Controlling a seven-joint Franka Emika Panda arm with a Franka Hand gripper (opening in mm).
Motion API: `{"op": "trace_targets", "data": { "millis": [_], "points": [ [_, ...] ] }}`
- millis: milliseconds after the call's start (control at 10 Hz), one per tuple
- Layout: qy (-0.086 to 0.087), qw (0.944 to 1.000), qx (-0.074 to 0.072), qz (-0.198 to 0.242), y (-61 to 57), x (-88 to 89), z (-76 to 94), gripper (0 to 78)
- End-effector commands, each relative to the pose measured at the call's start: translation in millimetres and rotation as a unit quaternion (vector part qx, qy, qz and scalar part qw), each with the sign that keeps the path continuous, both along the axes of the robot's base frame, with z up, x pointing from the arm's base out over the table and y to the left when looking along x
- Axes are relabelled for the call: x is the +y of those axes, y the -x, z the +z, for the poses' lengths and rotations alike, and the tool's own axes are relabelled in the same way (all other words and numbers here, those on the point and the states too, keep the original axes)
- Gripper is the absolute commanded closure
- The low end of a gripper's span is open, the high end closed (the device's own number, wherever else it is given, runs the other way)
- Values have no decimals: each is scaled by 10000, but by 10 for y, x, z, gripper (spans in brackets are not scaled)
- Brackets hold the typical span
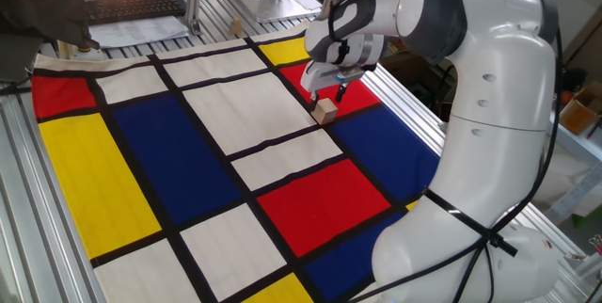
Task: Pick up the small block on the left and move it to the right
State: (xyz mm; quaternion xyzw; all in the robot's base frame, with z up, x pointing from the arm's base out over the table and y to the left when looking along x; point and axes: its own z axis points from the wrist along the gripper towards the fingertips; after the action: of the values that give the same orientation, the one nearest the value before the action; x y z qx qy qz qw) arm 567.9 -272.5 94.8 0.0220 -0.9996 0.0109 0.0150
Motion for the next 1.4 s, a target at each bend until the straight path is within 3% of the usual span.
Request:
{"op": "trace_targets", "data": {
  "millis": [100, 1400],
  "points": [
    [29, 10000, -62, 7, 21, 2, -64, 1],
    [9, 9999, -99, 74, 65, -63, -222, 1]
  ]
}}
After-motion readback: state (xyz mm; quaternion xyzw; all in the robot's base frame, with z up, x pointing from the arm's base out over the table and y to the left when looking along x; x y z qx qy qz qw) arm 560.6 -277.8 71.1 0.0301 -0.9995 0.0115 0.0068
